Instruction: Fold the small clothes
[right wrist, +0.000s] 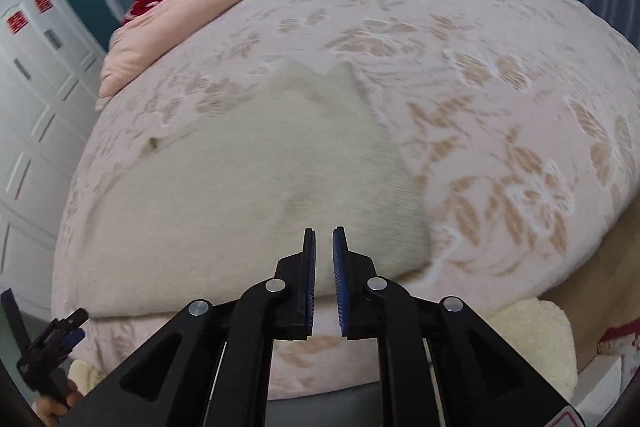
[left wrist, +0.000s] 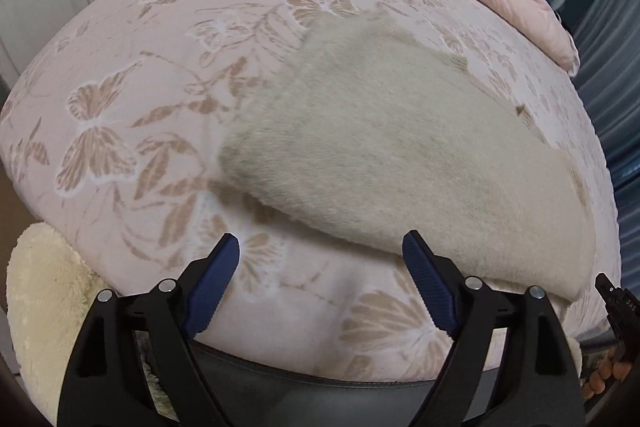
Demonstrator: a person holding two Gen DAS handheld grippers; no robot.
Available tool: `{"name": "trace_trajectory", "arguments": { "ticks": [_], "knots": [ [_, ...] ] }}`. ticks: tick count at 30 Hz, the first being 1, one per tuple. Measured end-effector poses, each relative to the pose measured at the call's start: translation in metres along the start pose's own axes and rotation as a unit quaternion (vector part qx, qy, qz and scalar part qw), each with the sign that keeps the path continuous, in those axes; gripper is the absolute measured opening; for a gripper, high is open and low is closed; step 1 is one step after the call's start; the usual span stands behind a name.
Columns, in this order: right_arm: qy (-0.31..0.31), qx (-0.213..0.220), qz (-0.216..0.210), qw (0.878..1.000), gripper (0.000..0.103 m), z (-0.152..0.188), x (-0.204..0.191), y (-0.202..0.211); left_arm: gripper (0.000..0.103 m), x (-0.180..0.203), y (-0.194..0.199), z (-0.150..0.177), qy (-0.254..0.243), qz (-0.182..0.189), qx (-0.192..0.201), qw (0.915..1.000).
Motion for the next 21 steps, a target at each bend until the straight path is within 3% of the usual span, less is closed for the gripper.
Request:
{"name": "trace_trajectory", "arguments": {
  "ticks": [6,10,11,14,17,21],
  "knots": [
    [0.095,-0.055,-0.065,0.992,0.011,0.002,-0.136,-0.057,0.081,-0.018,0.007,0.003,0.024,0.001,0.010,0.9997],
    [0.160,-0.120,-0.038,0.979,0.010,0.035,-0.197,-0.127,0.082,-0.019,0.013,0.002,0.006,-0.005,0.017,0.9998],
    [0.173,-0.141,-0.017,0.975,0.011,0.049,-0.200,-0.148,0.082,-0.019,0.013,0.002,0.005,-0.003,0.015,0.9999],
    [0.185,-0.103,0.001,0.977,0.010,0.053,-0.205,-0.156,0.082,-0.025,0.011,0.004,0.019,0.016,0.006,0.9997],
    [0.127,-0.110,-0.026,0.986,0.011,0.042,-0.199,-0.135,0.085,-0.030,0.006,0.001,0.041,0.040,0.003,0.9984],
    [0.079,-0.072,-0.050,0.993,0.011,0.031,-0.180,-0.096,0.090,-0.034,-0.009,-0.011,0.107,0.099,0.004,0.9893]
  ]
}}
Point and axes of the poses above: each gripper's, at about its wrist camera, not at the fingertips, and y roughly against the way its jaws point, x to its right, z to its underside, the point moved 6 cm from there along -y, roughly the way its jaws point, and after that the axes turned 9 degrees about -y, right-handed, at the moved point
